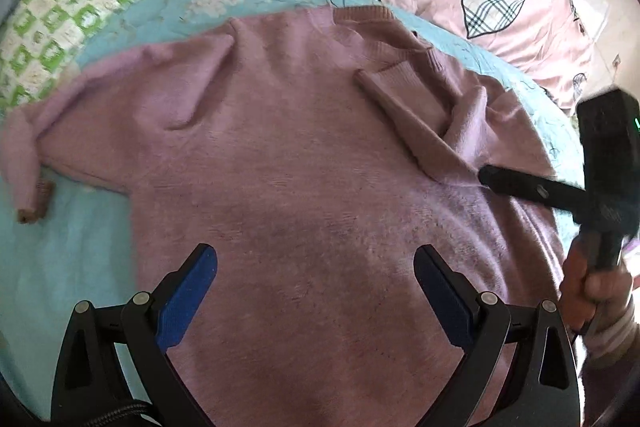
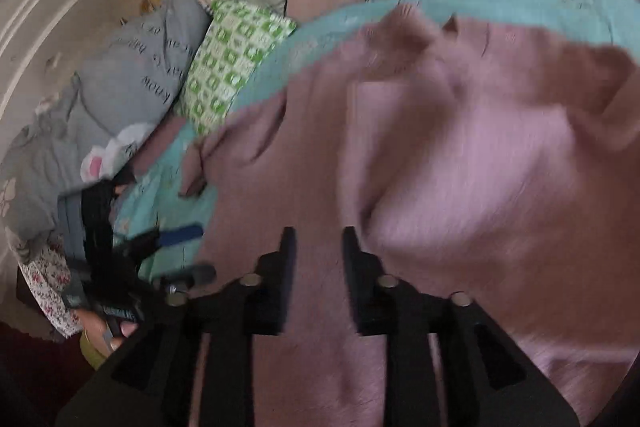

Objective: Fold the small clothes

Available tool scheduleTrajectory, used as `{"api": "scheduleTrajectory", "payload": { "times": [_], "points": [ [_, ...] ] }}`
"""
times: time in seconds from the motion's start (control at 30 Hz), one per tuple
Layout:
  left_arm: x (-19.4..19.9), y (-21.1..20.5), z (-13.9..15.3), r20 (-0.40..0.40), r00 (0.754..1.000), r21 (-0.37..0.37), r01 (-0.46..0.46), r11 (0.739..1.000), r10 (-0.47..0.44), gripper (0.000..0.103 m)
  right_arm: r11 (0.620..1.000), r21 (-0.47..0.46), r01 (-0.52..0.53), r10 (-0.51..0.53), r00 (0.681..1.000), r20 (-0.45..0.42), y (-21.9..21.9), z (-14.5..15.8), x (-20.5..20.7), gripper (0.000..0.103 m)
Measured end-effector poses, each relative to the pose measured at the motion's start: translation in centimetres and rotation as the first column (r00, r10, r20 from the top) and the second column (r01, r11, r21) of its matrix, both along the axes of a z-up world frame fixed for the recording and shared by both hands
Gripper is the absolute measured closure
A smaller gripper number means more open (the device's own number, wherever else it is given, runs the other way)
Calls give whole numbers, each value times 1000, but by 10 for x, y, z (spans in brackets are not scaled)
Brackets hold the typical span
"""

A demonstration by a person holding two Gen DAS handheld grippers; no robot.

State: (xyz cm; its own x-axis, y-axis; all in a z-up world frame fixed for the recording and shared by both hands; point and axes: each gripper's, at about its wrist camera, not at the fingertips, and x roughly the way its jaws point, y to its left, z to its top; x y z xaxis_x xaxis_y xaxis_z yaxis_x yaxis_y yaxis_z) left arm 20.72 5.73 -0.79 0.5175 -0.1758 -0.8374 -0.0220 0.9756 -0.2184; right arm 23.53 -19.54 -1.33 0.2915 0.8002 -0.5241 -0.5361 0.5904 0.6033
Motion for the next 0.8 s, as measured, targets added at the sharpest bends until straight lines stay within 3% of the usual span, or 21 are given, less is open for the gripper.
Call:
{"api": "scheduleTrajectory", "payload": {
  "times": [0.03,0.27,0.43,0.5,0.53,0.57,0.6,0.67,0.77,0.8],
  "points": [
    [4,-1,-3,-9,1000,-14,4,1000,-4,4,1000,15,11,-11,1000,5,-9,3,-7,53],
    [84,-11,-26,-107,994,-248,-16,969,-11,4,965,113,238,-243,970,29,-85,9,-32,52],
    [153,-35,-31,-121,992,-296,2,955,-40,4,930,153,333,-338,941,7,-117,4,-50,52],
    [175,-44,-36,-133,990,-262,4,965,-40,5,919,173,356,-360,933,-9,-124,0,-56,52],
    [181,-49,-35,-117,993,-223,5,975,-31,18,914,180,364,-367,930,-15,-121,1,-55,52],
    [183,-54,-30,-73,997,-165,9,986,-21,41,909,190,371,-374,927,-23,-122,1,-57,52],
    [182,-59,-24,-57,998,-119,16,993,-23,102,906,193,377,-379,925,-27,-118,2,-55,52],
    [164,-45,-3,-2,1000,-197,9,980,-9,98,900,197,389,-393,919,-23,-120,7,-56,52],
    [102,-6,35,200,976,-215,-44,976,88,98,887,213,410,-422,906,14,-129,15,-63,52],
    [88,5,34,211,972,-235,-51,971,102,98,884,213,416,-431,902,24,-131,17,-64,52]
  ]
}}
